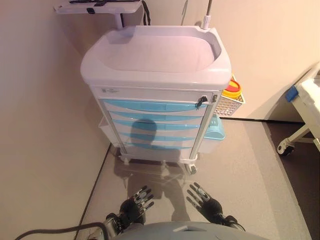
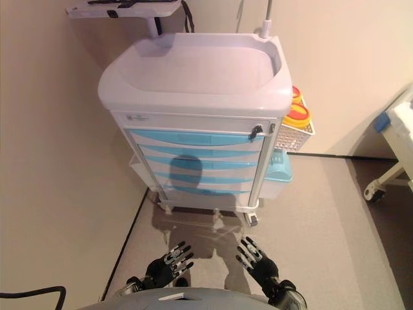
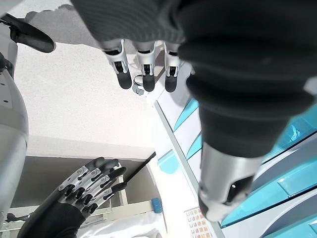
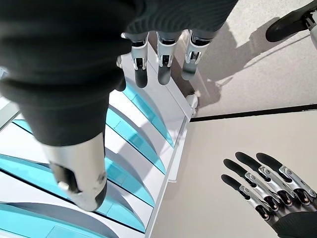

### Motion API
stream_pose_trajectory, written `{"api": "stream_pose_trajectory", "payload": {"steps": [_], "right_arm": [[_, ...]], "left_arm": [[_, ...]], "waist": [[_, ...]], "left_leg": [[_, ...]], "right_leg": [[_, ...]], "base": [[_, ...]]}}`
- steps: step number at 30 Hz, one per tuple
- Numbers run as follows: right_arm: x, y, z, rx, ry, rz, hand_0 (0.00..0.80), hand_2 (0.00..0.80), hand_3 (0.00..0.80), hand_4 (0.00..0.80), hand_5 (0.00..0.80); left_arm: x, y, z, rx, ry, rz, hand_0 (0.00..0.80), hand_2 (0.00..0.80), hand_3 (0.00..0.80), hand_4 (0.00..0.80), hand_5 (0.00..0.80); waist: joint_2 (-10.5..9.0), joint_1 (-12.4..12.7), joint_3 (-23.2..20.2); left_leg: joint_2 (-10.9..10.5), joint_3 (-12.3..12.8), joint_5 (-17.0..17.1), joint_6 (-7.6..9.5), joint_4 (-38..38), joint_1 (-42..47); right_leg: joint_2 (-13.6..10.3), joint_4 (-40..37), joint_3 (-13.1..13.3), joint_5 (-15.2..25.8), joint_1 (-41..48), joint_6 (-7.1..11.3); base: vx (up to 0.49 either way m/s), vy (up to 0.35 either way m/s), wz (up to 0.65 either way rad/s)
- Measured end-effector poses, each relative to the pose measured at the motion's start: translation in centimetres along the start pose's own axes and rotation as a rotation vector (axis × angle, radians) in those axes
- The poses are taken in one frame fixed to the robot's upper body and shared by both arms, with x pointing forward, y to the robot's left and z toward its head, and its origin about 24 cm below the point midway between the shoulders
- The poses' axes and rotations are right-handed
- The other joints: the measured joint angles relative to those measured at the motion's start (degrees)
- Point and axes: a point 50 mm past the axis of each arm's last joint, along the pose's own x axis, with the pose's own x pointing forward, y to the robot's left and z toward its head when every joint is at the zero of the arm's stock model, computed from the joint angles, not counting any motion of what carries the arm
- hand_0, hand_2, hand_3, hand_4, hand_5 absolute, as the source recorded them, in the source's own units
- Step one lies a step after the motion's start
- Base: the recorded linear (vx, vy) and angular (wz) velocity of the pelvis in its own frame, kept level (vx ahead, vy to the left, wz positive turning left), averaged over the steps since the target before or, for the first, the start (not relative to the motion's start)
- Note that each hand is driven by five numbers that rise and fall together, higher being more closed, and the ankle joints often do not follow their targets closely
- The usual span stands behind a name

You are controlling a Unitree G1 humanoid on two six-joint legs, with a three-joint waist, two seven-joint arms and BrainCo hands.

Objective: Open the drawer and pick up the medicine

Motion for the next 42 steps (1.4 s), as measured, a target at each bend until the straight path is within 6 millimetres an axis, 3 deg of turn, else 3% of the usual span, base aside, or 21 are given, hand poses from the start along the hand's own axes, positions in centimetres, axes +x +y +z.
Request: {"api": "stream_pose_trajectory", "payload": {"steps": [9, 15, 25, 30, 42], "right_arm": [[-0.1, -0.2, 0.2, 0.008, -0.013, -0.008, 0.000, 0.000, 0.000, 0.000, 0.000], [-0.3, -0.4, 0.5, 0.005, -0.032, -0.012, 0.000, 0.000, 0.000, 0.000, 0.000], [1.2, 1.2, 4.0, -0.075, -0.132, 0.070, 0.000, 0.000, 0.000, 0.000, 0.000], [1.3, 1.6, 5.1, -0.103, -0.155, 0.099, 0.000, 0.000, 0.000, 0.000, 0.000], [2.0, 4.3, 7.1, -0.150, -0.219, 0.216, 0.000, 0.000, 0.000, 0.000, 0.000]], "left_arm": [[-0.2, 0.1, 0.3, -0.181, -0.096, -0.019, 0.000, 0.000, 0.000, 0.000, 0.000], [-0.3, 0.0, 0.6, -0.198, -0.132, -0.045, 0.000, 0.000, 0.000, 0.000, 0.000], [1.5, -1.9, 4.3, -0.159, -0.231, -0.150, 0.000, 0.000, 0.000, 0.000, 0.000], [2.0, -2.6, 5.6, -0.166, -0.285, -0.186, 0.000, 0.000, 0.000, 0.000, 0.000], [3.5, -7.4, 11.2, -0.140, -0.461, -0.389, 0.000, 0.000, 0.000, 0.000, 0.000]], "waist": [[0.07, 0.11, 1.27], [0.19, 0.11, 3.11], [0.85, 0.10, 12.60], [0.86, -0.03, 15.57], [-1.52, -1.25, 21.55]], "left_leg": [[0.03, -0.12, -0.05, -0.04, -0.03, -0.03], [-0.41, -0.29, 0.03, 0.13, 0.38, -1.38], [-1.38, -1.86, -0.69, 0.93, 6.54, -8.93], [-1.36, -1.86, -2.54, 0.97, 12.93, -14.42], [-0.99, -2.91, -9.91, 0.94, 30.81, -27.02]], "right_leg": [[-0.26, 0.04, 0.06, -0.17, -0.05, 0.24], [-0.27, 1.71, 0.31, -0.12, -2.03, 0.00], [-2.63, 15.53, 0.36, -5.26, -12.24, -0.27], [-3.49, 22.38, 1.63, -7.58, -18.21, -0.88], [-4.04, 35.32, 5.66, -11.28, -29.41, -1.55]], "base": [[0.054, 0.025, 0.00], [-0.010, 0.068, -0.01], [-0.025, 0.050, 0.08], [-0.002, 0.021, -0.05], [0.024, 0.038, -0.08]]}}
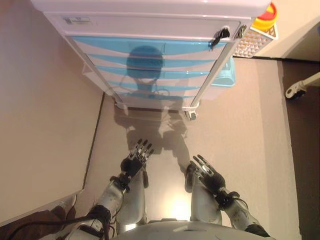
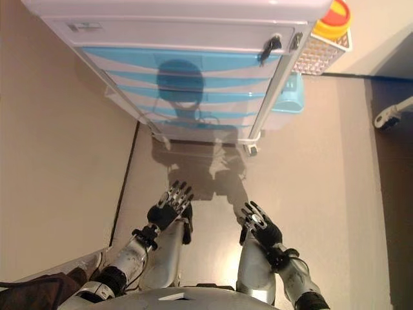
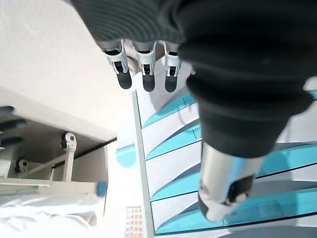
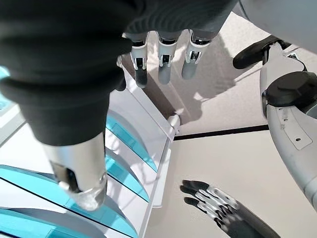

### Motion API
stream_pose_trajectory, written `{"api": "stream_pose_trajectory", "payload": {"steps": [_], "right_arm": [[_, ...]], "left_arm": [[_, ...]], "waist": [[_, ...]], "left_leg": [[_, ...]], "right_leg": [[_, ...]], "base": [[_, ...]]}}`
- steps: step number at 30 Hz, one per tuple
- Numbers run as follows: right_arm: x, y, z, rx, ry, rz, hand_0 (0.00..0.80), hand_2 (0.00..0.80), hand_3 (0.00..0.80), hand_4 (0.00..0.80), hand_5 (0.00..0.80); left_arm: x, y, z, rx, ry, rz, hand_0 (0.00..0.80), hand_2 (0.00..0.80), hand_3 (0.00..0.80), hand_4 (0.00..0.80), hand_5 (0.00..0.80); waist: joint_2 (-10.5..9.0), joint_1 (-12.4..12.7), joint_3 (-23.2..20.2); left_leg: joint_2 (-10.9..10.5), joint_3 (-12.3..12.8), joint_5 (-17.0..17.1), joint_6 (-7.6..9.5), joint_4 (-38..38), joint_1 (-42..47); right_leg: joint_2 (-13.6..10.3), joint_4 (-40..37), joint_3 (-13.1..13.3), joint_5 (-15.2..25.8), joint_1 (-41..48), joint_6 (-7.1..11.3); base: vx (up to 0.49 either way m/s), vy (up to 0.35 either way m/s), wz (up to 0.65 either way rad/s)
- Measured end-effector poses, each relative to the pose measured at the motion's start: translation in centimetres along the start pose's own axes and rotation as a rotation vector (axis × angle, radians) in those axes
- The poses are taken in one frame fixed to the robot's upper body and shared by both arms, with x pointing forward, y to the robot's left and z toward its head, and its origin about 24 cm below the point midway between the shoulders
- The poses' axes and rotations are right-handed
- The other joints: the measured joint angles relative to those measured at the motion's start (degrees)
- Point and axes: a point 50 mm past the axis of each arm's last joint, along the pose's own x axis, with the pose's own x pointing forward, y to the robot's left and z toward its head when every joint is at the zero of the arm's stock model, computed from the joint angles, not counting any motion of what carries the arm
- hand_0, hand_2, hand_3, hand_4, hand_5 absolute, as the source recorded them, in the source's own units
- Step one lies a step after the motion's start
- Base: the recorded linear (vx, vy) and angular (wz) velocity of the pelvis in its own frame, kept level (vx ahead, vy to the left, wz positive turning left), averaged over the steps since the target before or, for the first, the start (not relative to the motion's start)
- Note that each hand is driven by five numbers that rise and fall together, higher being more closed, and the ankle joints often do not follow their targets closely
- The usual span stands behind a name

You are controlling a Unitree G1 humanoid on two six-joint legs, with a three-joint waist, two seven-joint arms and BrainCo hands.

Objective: Open the drawer and pick up the medicine

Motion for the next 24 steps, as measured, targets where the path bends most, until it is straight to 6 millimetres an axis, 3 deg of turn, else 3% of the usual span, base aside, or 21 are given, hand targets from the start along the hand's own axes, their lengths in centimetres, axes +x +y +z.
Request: {"api": "stream_pose_trajectory", "payload": {"steps": [17, 24], "right_arm": [[1.6, 2.0, 2.8, -0.047, -0.067, 0.116, 0.000, 0.000, 0.000, 0.000, 0.000], [1.9, 2.2, 3.1, -0.044, -0.069, 0.124, 0.000, 0.000, 0.000, 0.000, 0.000]], "left_arm": [[4.2, -4.5, 3.6, -0.038, -0.159, -0.185, 0.000, 0.000, 0.000, 0.000, 0.000], [5.2, -5.8, 4.6, -0.062, -0.212, -0.234, 0.000, 0.000, 0.000, 0.000, 0.000]], "waist": [[-2.44, -2.16, 4.92], [-2.71, -2.96, 5.09]], "left_leg": [[0.01, -0.41, -2.24, 1.00, 9.91, -11.21], [0.06, -0.91, -2.58, 1.01, 11.34, -12.48]], "right_leg": [[1.89, 7.46, 5.53, -0.59, -11.16, 0.63], [2.20, 8.28, 5.73, -0.60, -12.24, 0.64]], "base": [[0.005, 0.040, -0.05], [0.015, 0.006, -0.01]]}}
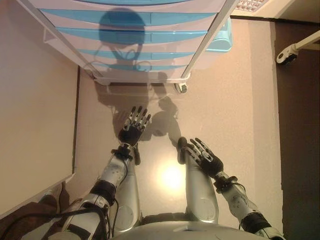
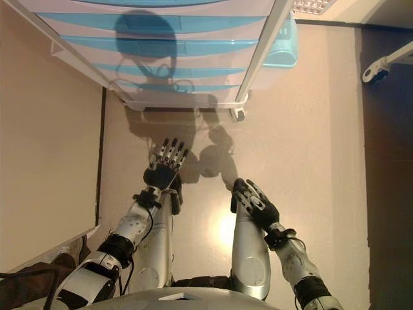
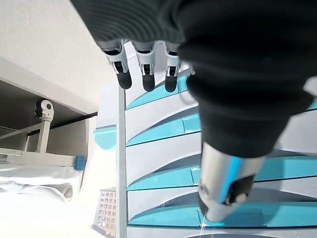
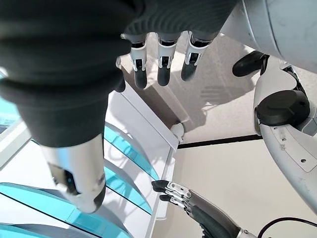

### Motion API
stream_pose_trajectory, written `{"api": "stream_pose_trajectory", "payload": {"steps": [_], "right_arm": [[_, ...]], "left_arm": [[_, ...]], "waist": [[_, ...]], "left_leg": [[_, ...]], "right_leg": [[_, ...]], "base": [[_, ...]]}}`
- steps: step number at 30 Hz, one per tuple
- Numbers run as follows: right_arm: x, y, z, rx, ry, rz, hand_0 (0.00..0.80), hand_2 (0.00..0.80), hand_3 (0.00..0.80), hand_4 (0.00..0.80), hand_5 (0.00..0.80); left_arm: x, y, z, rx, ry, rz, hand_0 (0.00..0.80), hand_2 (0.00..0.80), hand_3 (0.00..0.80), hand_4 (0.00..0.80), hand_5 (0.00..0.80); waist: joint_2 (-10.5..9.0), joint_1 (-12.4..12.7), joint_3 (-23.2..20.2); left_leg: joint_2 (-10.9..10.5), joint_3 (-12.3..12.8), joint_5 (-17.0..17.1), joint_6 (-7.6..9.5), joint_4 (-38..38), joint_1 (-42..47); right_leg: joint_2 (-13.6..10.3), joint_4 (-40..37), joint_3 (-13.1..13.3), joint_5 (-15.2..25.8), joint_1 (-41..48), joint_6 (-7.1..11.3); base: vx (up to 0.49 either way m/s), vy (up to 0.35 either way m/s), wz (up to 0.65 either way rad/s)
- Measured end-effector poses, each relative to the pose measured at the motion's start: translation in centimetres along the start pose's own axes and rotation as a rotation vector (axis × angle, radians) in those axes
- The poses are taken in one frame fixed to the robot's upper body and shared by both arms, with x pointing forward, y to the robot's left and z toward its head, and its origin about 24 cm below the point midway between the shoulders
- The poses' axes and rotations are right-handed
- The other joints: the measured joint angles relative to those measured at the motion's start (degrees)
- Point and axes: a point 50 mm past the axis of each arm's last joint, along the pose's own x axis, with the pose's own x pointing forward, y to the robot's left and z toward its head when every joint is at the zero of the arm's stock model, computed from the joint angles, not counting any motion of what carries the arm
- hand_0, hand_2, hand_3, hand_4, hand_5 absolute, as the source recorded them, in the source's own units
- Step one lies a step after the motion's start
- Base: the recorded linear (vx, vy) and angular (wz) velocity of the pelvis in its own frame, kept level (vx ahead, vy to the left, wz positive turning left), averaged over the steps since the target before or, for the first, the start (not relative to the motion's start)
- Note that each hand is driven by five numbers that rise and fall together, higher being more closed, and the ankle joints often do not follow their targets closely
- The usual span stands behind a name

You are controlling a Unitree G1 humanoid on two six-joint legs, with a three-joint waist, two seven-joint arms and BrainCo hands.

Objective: Open the drawer and pick up the medicine

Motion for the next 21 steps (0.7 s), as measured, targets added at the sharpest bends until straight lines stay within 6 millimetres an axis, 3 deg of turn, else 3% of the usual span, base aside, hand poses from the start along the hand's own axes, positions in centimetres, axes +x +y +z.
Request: {"api": "stream_pose_trajectory", "payload": {"steps": [3, 9, 14, 21], "right_arm": [[0.1, 0.0, 0.1, 0.014, 0.000, 0.000, 0.000, 0.000, 0.000, 0.000, 0.000], [0.2, 0.1, 0.4, 0.008, 0.003, 0.014, 0.000, 0.000, 0.000, 0.000, 0.000], [0.2, 0.0, 0.5, 0.003, 0.001, 0.020, 0.000, 0.000, 0.000, 0.000, 0.000], [-0.3, -0.5, 0.5, 0.004, -0.016, 0.025, 0.000, 0.000, 0.000, 0.000, 0.000]], "left_arm": [[0.7, -0.5, 0.5, -0.013, -0.030, -0.023, 0.000, 0.000, 0.000, 0.000, 0.000], [4.1, -3.5, 4.5, -0.024, -0.138, -0.139, 0.000, 0.000, 0.000, 0.000, 0.000], [5.8, -5.5, 7.8, -0.028, -0.229, -0.185, 0.000, 0.000, 0.000, 0.000, 0.000], [8.3, -8.8, 10.2, -0.050, -0.287, -0.265, 0.000, 0.000, 0.000, 0.000, 0.000]], "waist": [[-0.50, -0.32, 0.24], [-1.45, -1.47, 0.72], [-1.64, -2.39, 0.79], [-2.01, -3.55, 0.94]], "left_leg": [[-0.06, -0.04, -0.05, 0.02, 0.45, -0.32], [-0.01, -0.54, -0.83, 0.11, 1.97, -1.77], [0.04, -0.37, -0.97, 0.12, 1.98, -1.79], [0.19, -0.16, -1.21, 0.18, 1.81, -2.05]], "right_leg": [[0.13, 0.17, 0.28, -0.04, -0.45, 0.09], [1.28, 0.57, 1.61, 0.22, -1.39, -0.05], [1.34, 0.36, 1.81, 0.24, -1.44, -0.01], [1.46, -0.50, 1.90, 0.58, -1.43, 0.53]], "base": [[0.041, 0.000, -0.03], [0.009, 0.002, -0.05], [0.000, 0.000, 0.00], [0.000, 0.000, 0.00]]}}
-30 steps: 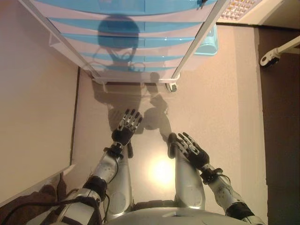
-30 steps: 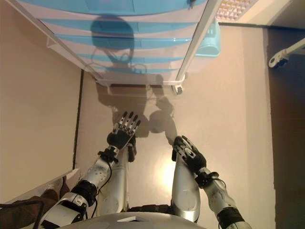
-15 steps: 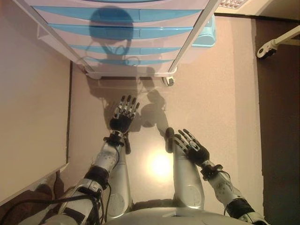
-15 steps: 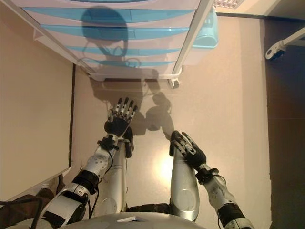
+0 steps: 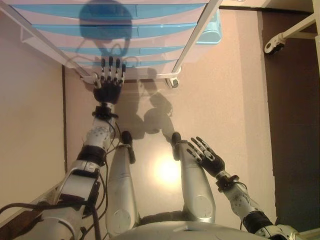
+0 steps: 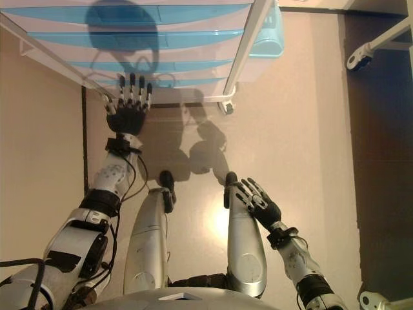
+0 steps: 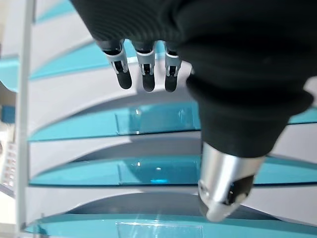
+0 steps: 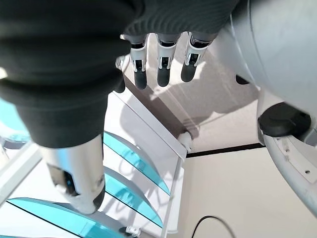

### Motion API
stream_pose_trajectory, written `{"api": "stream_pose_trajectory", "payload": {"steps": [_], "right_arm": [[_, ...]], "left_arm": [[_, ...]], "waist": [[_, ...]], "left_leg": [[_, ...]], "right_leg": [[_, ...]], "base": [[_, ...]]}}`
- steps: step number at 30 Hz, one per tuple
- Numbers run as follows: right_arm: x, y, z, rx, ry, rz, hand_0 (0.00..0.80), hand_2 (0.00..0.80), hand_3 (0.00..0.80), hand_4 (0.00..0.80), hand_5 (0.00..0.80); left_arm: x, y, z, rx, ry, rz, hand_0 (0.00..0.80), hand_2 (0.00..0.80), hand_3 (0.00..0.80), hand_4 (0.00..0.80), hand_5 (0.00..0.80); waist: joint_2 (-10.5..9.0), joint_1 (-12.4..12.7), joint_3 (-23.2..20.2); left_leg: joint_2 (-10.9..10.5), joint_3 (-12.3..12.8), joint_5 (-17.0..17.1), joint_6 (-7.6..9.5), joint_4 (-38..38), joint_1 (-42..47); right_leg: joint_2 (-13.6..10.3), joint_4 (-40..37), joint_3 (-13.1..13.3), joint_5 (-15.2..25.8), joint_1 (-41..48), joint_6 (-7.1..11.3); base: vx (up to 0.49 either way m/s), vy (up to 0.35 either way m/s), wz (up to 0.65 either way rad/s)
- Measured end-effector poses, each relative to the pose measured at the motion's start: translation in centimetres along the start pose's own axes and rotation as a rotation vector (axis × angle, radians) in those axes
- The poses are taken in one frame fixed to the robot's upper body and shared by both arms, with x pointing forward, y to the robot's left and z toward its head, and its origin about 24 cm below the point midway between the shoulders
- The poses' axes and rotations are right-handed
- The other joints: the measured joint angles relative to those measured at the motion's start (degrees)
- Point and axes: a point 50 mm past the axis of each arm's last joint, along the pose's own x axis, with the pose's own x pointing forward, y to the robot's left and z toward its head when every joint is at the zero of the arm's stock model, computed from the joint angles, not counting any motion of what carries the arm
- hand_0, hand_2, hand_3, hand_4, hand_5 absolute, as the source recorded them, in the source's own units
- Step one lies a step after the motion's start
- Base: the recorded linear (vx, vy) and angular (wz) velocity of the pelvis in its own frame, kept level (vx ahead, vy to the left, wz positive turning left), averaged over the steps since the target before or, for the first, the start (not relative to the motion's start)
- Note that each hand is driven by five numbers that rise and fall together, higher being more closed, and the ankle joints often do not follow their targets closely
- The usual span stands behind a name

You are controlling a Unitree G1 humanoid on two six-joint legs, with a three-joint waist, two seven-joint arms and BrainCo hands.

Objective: Open the drawer and pick up the medicine

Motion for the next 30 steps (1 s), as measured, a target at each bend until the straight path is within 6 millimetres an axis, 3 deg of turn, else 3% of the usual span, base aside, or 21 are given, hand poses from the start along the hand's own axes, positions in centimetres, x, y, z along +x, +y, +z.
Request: {"api": "stream_pose_trajectory", "payload": {"steps": [6, 10, 13, 30], "right_arm": [[-0.4, -0.5, -0.1, -0.005, 0.004, -0.023, 0.000, 0.000, 0.000, 0.000, 0.000], [-0.7, -0.9, -0.5, -0.004, 0.002, -0.041, 0.000, 0.000, 0.000, 0.000, 0.000], [-0.7, -0.8, -0.5, -0.006, 0.004, -0.033, 0.000, 0.000, 0.000, 0.000, 0.000], [-0.8, -1.0, -0.7, 0.007, -0.001, -0.036, 0.000, 0.000, 0.000, 0.000, 0.000]], "left_arm": [[0.5, -0.3, 0.3, -0.004, -0.011, 0.006, 0.000, 0.000, 0.000, 0.000, 0.000], [3.0, -1.9, 2.0, 0.058, -0.046, 0.002, 0.000, 0.000, 0.000, 0.000, 0.000], [3.1, -1.9, 2.8, 0.083, -0.051, 0.021, 0.000, 0.000, 0.000, 0.000, 0.000], [3.9, -2.4, 3.0, 0.089, -0.076, 0.036, 0.000, 0.000, 0.000, 0.000, 0.000]], "waist": [[-0.64, -0.49, 0.14], [-0.83, -0.70, 0.13], [-1.05, -1.45, 0.17], [-1.37, -1.79, 0.15]], "left_leg": [[0.11, 0.12, -0.06, 0.20, -0.05, 0.00], [0.68, 0.67, 0.05, 0.16, -0.93, -0.06], [0.65, 0.94, 0.13, 0.21, -1.26, -0.08], [0.63, 1.53, 0.55, 0.92, -2.03, -0.10]], "right_leg": [[0.01, -0.33, -0.04, 0.06, 0.06, 0.07], [0.49, -2.28, 0.05, 1.10, 0.33, 0.26], [0.54, -3.17, 0.40, 1.58, 0.32, 0.47], [0.44, -4.23, 0.60, 1.95, 0.34, 0.69]], "base": [[-0.025, -0.015, 0.00], [-0.005, 0.001, -0.07], [-0.003, 0.003, -0.05], [0.000, 0.000, 0.00]]}}
